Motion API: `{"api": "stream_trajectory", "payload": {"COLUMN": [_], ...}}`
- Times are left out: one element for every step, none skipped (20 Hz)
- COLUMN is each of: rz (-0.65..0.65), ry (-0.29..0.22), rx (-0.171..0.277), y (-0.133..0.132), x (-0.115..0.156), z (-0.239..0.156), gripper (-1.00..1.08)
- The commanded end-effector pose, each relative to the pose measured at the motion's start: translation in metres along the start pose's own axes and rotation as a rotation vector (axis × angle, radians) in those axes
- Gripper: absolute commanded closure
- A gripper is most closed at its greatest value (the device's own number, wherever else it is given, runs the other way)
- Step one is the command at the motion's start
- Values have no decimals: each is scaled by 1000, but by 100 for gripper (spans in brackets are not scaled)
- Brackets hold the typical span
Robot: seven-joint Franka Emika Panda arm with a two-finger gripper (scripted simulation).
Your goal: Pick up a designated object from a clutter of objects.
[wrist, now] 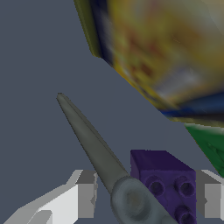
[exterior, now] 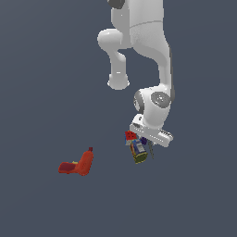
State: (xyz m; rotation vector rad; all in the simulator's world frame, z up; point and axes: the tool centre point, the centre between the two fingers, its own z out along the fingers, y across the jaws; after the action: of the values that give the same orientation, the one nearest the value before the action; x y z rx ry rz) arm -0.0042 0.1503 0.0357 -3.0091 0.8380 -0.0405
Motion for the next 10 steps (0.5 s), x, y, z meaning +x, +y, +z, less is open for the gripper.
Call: {"api": "stream_trajectory", "payload": {"rz": [1, 1, 1, 1, 1, 1, 1, 1, 2, 2], "ry": [-1, -1, -1, -1, -1, -1, -1, -1, -1, -1], "rx": [-1, -1, -1, -1, -1, -2, -2, -2, -2, -2], "y": [1, 1, 2, 4, 5, 7, 10, 13, 16, 19], "x": [0, 0, 1, 1, 1, 2, 2, 3, 3, 4], "z": [1, 0, -1, -2, -4, -6, -8, -11, -14, -17], "gripper": [108, 108, 108, 108, 108, 108, 108, 108, 108, 108]}}
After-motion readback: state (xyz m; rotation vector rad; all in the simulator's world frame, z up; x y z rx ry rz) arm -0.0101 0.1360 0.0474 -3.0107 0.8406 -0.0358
